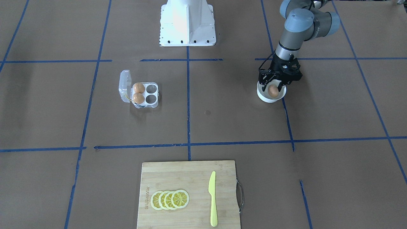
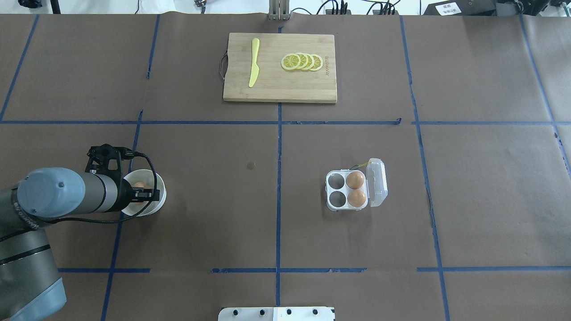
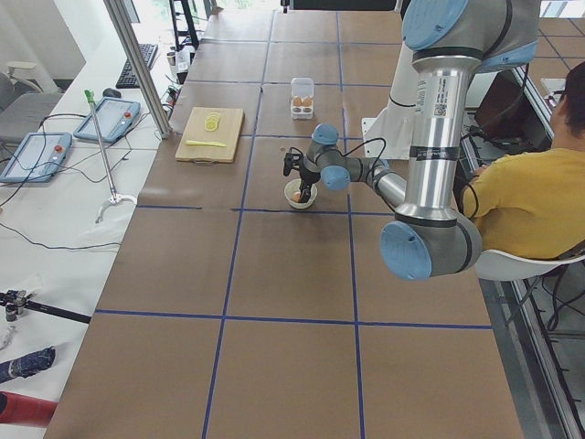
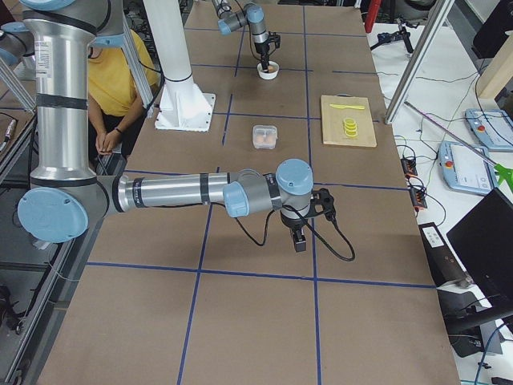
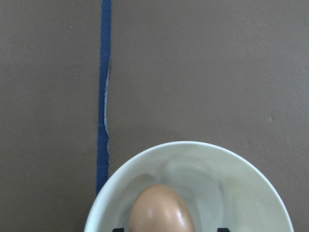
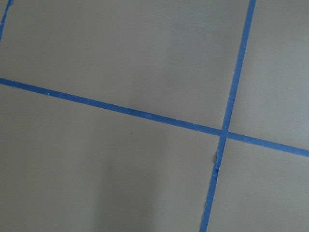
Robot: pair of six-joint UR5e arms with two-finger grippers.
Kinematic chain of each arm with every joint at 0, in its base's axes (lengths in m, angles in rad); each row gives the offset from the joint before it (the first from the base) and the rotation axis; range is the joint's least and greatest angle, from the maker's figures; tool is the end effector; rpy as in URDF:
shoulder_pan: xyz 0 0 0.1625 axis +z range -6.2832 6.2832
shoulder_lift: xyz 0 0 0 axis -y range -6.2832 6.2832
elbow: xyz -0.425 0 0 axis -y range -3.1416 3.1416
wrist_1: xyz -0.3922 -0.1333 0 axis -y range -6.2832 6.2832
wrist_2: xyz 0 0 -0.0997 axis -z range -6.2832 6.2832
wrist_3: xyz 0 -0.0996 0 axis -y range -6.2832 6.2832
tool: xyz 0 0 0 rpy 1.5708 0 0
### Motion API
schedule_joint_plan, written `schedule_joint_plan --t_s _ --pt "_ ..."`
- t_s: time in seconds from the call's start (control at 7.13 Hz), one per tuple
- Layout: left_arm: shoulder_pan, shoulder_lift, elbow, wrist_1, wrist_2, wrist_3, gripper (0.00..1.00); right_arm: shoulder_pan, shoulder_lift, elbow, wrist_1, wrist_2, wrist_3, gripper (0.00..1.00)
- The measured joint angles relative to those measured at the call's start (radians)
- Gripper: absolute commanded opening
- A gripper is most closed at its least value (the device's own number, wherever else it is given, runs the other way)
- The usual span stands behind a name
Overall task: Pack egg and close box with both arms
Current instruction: 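Lower the left gripper into the bowl and close on the egg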
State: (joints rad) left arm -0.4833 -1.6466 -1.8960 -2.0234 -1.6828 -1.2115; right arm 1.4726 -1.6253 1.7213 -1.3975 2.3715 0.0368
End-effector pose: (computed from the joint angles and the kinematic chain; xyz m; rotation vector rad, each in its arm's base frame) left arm 0.4155 -0.3560 0.4231 0.2528 0.8212 -0.0685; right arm 0.0143 -0.4855 0.5896 0.2006 -0.8117 -0.1656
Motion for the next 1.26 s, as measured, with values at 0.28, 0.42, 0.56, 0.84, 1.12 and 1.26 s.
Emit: schedule_joint_plan --t_s 0.28,0.42,0.56,0.84,1.12,1.26 --pt "0.0 -0.011 0.01 0.0 -0.001 0.001 0.7 0.0 -0.003 0.002 0.0 0.0 0.0 1.0" --pt "0.0 -0.013 0.014 0.0 -0.001 0.001 0.66 0.0 -0.003 0.002 0.0 0.001 0.0 1.0" --pt "0.0 -0.016 0.016 0.0 -0.001 0.001 0.57 0.0 -0.004 0.002 0.0 0.001 -0.001 1.0" --pt "0.0 -0.019 0.018 -0.001 -0.002 0.001 0.08 0.0 -0.004 0.002 0.0 0.002 -0.001 1.0" --pt "-0.002 -0.019 0.011 -0.001 -0.002 0.0 0.0 0.0 -0.004 0.004 0.0 0.001 -0.001 1.0" --pt "-0.006 -0.019 0.0 -0.002 -0.002 0.001 0.0 0.0 -0.004 0.005 0.0 0.001 -0.001 1.0"
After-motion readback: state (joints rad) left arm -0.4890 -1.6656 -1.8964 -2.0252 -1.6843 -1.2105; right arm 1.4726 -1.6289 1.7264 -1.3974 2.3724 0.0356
